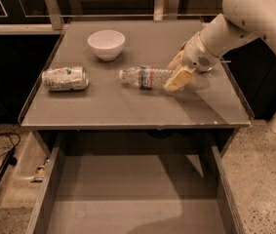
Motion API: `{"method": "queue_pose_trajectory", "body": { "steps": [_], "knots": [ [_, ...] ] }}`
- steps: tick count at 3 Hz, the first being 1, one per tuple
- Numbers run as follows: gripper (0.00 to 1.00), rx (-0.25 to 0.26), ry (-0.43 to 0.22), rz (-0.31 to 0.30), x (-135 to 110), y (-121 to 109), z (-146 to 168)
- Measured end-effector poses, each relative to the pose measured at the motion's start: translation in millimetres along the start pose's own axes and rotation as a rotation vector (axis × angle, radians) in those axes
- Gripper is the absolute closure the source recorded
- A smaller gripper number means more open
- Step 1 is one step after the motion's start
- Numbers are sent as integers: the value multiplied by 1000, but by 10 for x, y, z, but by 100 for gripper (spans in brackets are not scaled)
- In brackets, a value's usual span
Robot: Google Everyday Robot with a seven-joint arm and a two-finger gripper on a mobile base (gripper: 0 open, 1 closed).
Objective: Place water bottle into top drawer
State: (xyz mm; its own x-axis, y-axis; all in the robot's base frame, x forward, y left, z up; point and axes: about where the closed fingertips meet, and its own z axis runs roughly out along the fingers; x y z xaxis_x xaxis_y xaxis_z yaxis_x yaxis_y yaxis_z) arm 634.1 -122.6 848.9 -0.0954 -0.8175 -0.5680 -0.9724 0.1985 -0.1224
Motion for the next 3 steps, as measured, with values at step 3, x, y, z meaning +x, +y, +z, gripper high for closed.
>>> {"method": "queue_pose_trajectory", "body": {
  "steps": [3],
  "knots": [
    [100,-33,-10,-24,-172,99,-120]
  ]
}}
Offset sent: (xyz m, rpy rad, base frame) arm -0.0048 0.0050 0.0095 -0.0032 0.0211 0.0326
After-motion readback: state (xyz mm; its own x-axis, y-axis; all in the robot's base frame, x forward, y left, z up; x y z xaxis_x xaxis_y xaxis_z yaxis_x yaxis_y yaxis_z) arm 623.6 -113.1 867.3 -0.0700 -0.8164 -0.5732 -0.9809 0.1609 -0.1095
